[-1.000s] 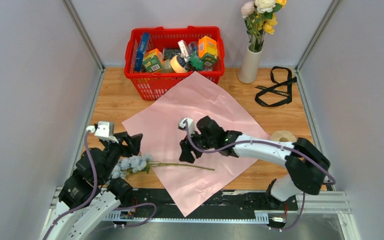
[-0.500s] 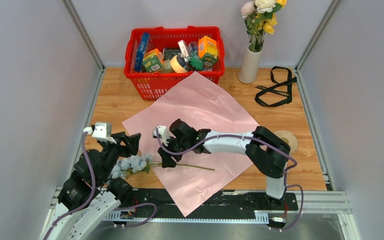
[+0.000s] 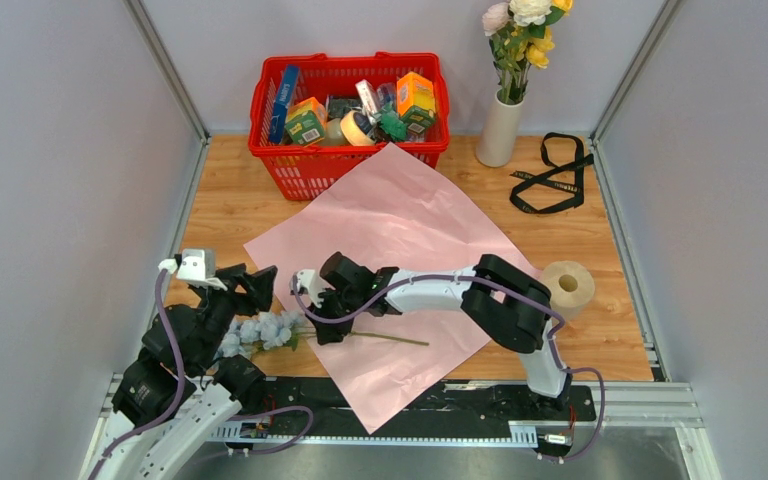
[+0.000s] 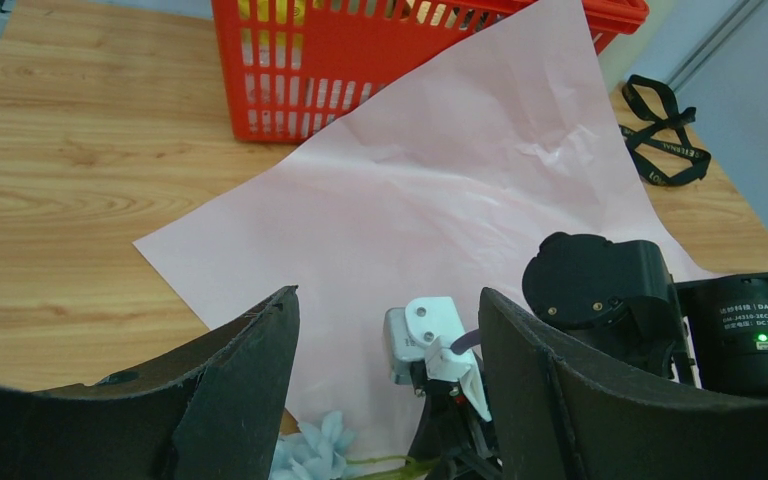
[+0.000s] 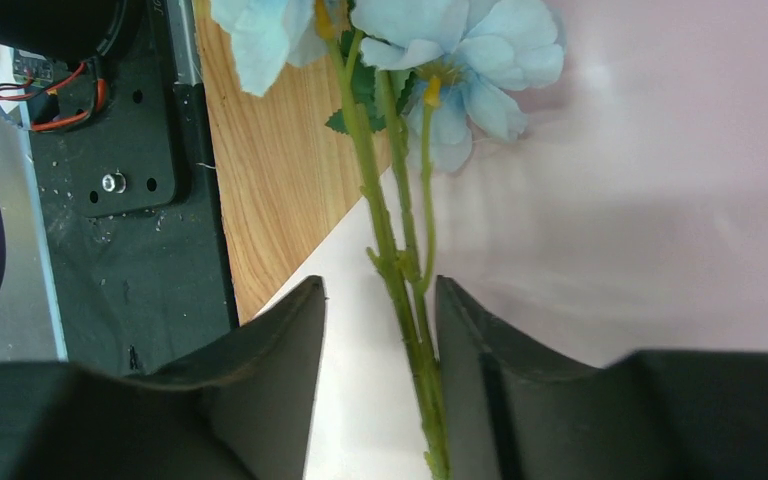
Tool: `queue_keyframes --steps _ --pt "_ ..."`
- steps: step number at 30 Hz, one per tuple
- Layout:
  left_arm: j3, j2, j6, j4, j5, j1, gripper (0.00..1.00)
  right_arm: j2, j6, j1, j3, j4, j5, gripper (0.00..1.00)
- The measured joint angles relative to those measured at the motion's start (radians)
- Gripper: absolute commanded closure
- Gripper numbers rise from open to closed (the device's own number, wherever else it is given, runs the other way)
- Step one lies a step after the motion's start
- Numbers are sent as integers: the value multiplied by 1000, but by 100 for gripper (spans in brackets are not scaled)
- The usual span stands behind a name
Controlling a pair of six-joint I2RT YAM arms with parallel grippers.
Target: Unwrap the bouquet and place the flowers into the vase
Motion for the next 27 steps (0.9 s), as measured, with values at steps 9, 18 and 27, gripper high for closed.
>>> queue_keyframes --steps 9,18,27 --pt "0 -1 0 0 0 0 26 1 -6 5 9 -2 20 100" --pt "0 -1 0 0 0 0 26 -145 -6 5 -35 11 36 100" --pt "0 -1 0 0 0 0 26 -320 3 -64 -74 54 93 100"
